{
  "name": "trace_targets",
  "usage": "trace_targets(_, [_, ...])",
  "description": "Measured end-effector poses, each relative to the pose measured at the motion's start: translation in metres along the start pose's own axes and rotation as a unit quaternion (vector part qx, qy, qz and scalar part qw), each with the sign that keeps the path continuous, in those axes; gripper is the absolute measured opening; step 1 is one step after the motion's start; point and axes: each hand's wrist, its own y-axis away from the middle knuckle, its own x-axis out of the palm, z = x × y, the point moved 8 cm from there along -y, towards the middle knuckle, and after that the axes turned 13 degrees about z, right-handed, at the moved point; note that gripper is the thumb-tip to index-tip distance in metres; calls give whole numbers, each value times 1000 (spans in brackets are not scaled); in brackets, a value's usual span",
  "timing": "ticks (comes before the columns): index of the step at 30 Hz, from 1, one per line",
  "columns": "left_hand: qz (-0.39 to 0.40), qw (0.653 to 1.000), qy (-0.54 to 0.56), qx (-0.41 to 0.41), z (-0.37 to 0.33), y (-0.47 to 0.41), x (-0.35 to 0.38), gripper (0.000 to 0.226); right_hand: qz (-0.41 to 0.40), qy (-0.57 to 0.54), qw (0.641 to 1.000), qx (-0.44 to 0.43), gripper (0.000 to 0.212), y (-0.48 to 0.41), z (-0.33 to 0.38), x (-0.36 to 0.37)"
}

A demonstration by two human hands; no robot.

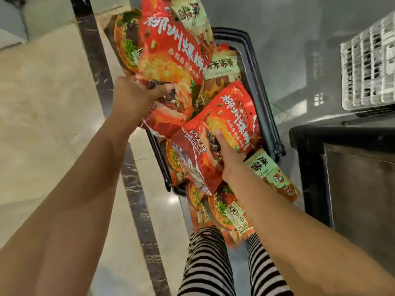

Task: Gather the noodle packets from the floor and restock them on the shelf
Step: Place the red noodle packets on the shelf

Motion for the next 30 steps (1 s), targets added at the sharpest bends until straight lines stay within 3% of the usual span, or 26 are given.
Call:
trace_targets(6, [-20, 993, 112, -29, 48, 37, -35, 48, 8, 83, 989, -123, 115, 3, 33, 24])
trace_targets(8, [-12, 989, 135, -55, 62, 41, -35, 47, -1, 68, 992, -105, 126, -6, 33, 16])
trace_targets(11, [30, 978, 159, -129, 84, 39, -21, 41, 55, 73, 994, -53, 144, -87, 15, -25])
trace_targets(13, [40, 974, 149, -165, 96, 40, -14, 47, 74, 84, 993, -30, 135, -78, 13, -28])
trace_targets(16, [44, 974, 149, -167, 104, 36, -11, 60, 83, 97, 991, -45, 90, -12, 28, -3])
trace_targets(18, [73, 972, 152, -163, 106, 35, -6, 48, 123, 64, 988, -70, 72, -9, 33, 2])
trace_targets(22, [75, 977, 141, -143, 106, 41, 1, 30, 147, 33, 985, -80, 59, -3, 40, 1])
trace_targets(27, [42, 985, 120, -119, 90, 64, -2, 37, 129, 30, 983, -126, 65, 41, 60, -7])
trace_targets(30, [33, 984, 113, -130, 76, 91, -3, 38, 126, 52, 976, -169, 90, 79, 70, -10])
